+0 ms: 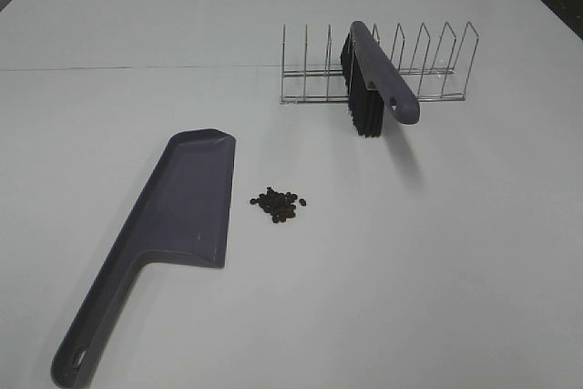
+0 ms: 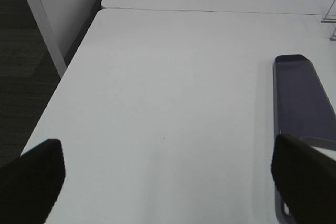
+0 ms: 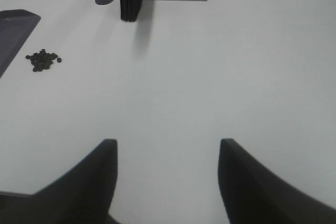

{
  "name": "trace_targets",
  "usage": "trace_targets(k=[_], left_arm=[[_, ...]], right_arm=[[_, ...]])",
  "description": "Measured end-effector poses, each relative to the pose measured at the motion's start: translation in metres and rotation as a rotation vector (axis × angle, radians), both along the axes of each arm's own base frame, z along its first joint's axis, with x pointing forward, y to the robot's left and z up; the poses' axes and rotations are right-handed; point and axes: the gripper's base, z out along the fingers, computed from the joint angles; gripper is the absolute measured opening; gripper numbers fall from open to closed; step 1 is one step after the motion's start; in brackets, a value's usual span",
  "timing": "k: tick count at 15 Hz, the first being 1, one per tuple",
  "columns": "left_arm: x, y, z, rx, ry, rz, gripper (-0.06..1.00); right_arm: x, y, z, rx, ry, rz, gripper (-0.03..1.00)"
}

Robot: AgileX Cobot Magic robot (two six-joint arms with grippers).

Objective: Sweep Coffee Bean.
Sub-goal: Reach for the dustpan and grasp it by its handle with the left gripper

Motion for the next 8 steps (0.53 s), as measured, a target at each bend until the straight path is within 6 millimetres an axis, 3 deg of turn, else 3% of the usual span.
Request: trace_targets(k=[8], left_arm=[[0.0000,0.0000,0.0000,-0.001,0.000,0.000,0.98]], right_arm=[[0.0000,0.0000,0.0000,0.000,0.000,0.000,0.47]])
